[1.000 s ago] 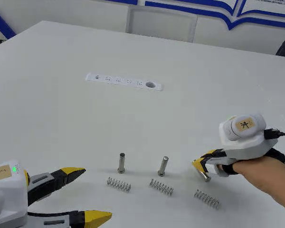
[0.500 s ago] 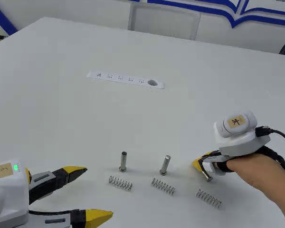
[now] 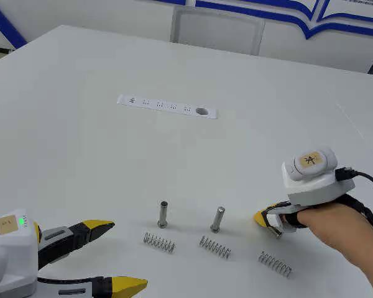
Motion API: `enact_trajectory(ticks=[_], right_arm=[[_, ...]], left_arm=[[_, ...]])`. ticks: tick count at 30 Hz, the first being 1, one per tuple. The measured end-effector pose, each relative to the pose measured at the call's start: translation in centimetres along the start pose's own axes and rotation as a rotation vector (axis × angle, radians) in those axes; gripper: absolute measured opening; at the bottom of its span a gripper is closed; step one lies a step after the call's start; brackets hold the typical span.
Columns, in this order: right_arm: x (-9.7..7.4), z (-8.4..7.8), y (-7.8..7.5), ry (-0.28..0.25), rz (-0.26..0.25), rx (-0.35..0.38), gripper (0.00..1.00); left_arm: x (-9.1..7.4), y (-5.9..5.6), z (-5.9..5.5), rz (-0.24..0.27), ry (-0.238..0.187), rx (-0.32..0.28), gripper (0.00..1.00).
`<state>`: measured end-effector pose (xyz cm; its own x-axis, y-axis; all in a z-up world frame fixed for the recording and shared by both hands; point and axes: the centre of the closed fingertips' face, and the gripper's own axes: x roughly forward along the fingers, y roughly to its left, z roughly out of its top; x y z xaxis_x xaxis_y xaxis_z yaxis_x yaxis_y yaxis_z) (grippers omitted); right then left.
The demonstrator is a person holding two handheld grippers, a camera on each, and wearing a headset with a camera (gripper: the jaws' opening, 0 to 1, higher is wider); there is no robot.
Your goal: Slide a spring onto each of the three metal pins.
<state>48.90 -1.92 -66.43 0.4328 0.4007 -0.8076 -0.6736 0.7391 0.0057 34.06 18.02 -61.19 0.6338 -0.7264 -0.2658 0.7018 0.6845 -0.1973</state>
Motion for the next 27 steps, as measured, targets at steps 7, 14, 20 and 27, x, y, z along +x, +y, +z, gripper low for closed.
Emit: enact_trajectory(ticks=[7,14,20,27], right_arm=[[-0.4,0.2,-0.1,-0.032,-0.012,0.035,0.09],[-2.4,0.4,-0.1,-0.072,-0.016,0.045,0.09],[-4.0,0.9,-0.2,-0.112,-0.032,0.048,0.09],[-4.8,0.6,0.2,-0.13,-0.041,0.05,0.09]], left_arm=[[-0.1,0.0,0.3,-0.002,-0.001,0.008,0.72],[-0.2,0.2,0.6,0.005,-0.007,0.011,0.71],[0.1,-0.3,0.6,-0.004,-0.006,0.018,0.71],[0.0,-0.3,0.9,-0.007,-0.012,0.026,0.71]])
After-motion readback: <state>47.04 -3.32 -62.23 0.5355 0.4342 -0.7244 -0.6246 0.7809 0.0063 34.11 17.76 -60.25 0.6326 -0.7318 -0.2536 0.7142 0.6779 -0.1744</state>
